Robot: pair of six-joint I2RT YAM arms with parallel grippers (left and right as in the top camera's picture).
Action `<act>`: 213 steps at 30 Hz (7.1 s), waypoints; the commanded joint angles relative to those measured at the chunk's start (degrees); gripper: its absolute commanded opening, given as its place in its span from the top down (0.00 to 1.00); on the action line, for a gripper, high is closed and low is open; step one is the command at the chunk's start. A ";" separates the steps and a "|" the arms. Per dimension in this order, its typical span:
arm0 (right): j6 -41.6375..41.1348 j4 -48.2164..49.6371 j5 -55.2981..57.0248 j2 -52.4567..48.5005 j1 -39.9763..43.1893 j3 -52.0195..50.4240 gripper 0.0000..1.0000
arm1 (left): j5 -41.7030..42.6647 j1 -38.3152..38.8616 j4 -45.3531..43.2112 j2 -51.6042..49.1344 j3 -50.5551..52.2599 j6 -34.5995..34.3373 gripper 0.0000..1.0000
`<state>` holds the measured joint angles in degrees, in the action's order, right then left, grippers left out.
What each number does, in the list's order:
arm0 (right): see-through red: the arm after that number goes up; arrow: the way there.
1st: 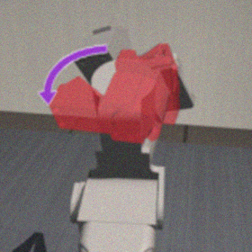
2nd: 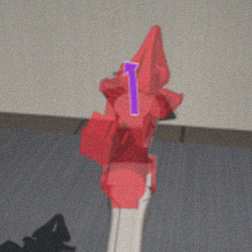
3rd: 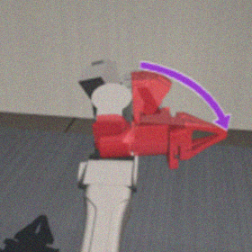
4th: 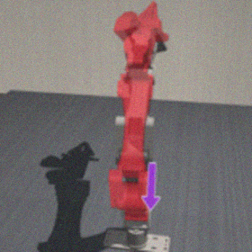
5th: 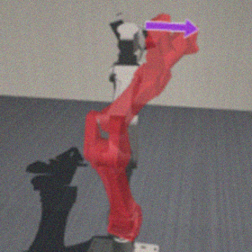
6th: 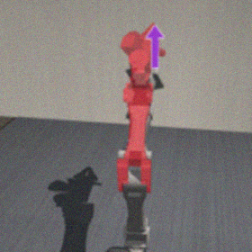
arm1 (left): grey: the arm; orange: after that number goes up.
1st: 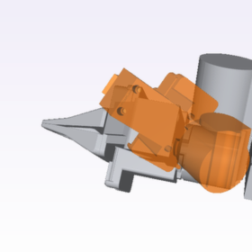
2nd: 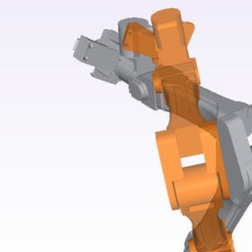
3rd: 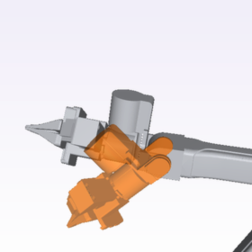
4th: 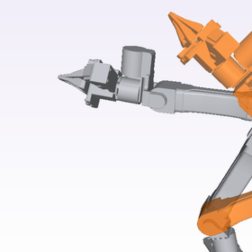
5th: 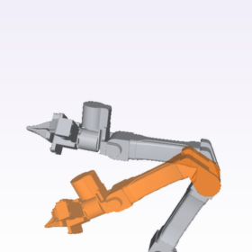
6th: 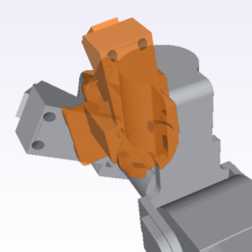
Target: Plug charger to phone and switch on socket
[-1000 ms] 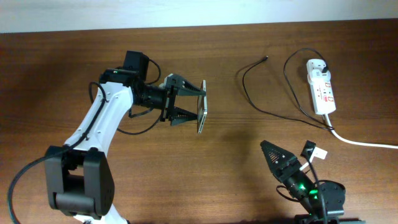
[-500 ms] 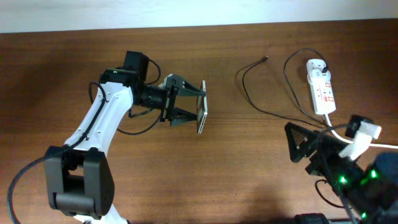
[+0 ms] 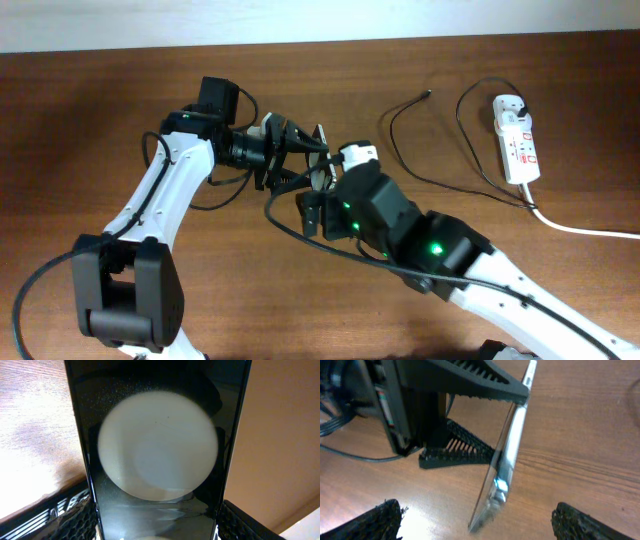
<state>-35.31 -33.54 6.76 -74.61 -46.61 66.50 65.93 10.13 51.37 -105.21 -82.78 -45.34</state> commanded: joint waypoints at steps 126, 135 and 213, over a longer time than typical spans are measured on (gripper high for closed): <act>-51.17 38.40 -24.87 6.51 7.26 -26.45 0.96 | -16.31 0.74 -87.71 38.58 62.77 -58.36 0.81; -50.47 32.65 -24.92 6.54 7.28 -26.45 0.90 | -22.34 0.72 -85.31 38.56 62.77 -49.83 1.00; 13.62 -31.47 -15.15 -55.74 27.80 38.25 0.14 | 3.45 2.51 -88.17 15.17 48.19 -27.63 0.96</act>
<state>-13.87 -68.05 -8.10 -129.62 -22.28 101.36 70.04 12.60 -36.29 -90.48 -33.76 -74.52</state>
